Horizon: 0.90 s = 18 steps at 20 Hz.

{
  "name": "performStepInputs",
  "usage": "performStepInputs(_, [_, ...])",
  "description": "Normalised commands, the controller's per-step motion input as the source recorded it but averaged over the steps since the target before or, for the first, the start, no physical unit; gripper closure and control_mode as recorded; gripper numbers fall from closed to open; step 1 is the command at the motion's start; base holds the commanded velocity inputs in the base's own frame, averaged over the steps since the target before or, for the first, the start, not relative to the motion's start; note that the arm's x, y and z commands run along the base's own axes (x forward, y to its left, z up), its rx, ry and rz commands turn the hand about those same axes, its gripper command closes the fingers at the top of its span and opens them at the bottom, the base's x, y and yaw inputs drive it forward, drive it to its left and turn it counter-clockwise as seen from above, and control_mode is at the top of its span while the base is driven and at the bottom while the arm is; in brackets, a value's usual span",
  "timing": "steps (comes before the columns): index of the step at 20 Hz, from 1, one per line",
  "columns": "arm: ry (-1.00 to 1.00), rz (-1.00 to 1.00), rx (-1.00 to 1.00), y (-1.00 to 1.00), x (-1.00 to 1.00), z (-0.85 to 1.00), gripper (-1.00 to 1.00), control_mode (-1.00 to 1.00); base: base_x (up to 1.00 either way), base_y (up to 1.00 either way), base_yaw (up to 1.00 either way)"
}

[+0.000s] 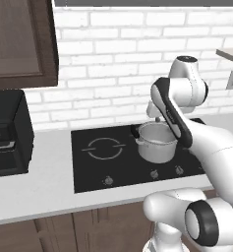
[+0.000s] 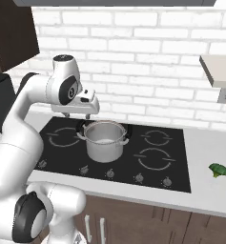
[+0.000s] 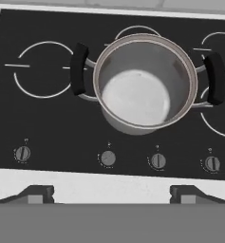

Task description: Put the squash and broccoli in the pot. Retrieve the spatula and lightly stir the vegetables in the pot.

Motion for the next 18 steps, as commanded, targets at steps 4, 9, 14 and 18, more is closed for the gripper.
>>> performStepInputs(4, [0.00,0.00,0.00,-0.11,0.00,-0.01,-1.00,-1.00,0.00,0.00,0.00])
performStepInputs(9, [0.04,0.00,-0.09,0.04,0.03,-0.01,-1.00,-1.00,0.00,0.00,0.00])
performStepInputs(14, [0.00,0.00,-0.01,0.00,0.00,0.00,-1.00,-1.00,0.00,0.00,0.00])
performStepInputs(18, [0.00,0.00,0.00,0.00,0.00,0.00,-1.00,-1.00,0.00,0.00,0.00])
